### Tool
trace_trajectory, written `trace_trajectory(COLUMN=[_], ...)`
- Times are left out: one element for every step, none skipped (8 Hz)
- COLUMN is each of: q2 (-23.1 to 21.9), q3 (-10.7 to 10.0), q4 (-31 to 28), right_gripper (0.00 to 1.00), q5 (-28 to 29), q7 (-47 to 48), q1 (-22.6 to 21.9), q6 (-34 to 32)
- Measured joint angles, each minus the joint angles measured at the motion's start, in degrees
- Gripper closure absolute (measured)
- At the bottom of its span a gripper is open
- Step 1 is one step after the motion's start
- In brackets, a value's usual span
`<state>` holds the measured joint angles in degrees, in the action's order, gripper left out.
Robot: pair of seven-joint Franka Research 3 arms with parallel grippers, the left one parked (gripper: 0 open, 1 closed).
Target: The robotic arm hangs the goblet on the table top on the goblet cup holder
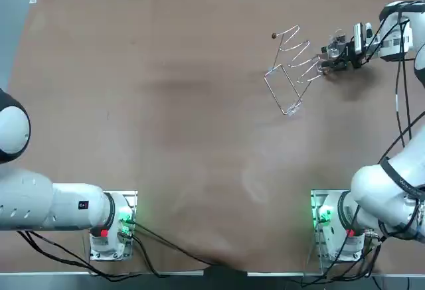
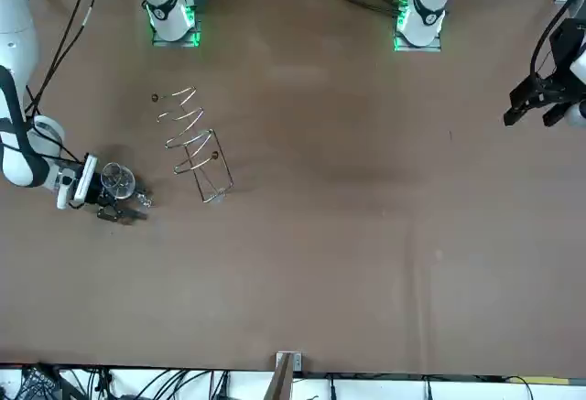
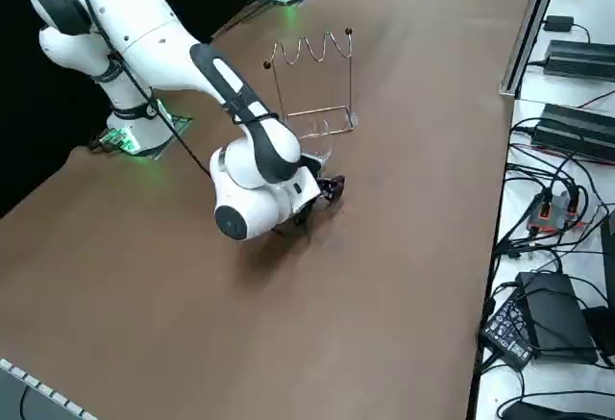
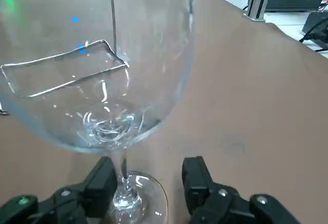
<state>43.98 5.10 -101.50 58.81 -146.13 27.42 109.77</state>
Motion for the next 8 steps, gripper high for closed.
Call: trace_trajectory(q2=[0.0, 0.0, 0.0, 0.0, 0.0, 0.0, 0.02, 0.05], q3=[-0.01, -0.03, -0.06, -0.09, -0.13, -0.15, -0.18, -0.22], q4=[-0.01, -0.04, -0.05, -0.06, -0.07, -0.1, -0.14, -0.25], right_gripper=[0.36, 0.4, 0.44, 0.52, 0.58, 0.62, 0.7, 0.78], q5=[0.1, 0.12, 0.16, 0.18, 0.27, 0.28, 0.31, 0.32], q7=[0.0, 0.0, 0.0, 0.0, 0.0, -0.01, 0.0, -0.01], q1=[0.03, 0.07, 0.11, 0.13, 0.16, 0.17, 0.2, 0.28], q6=[0.06, 0.07, 0.08, 0.08, 0.08, 0.08, 0.08, 0.08])
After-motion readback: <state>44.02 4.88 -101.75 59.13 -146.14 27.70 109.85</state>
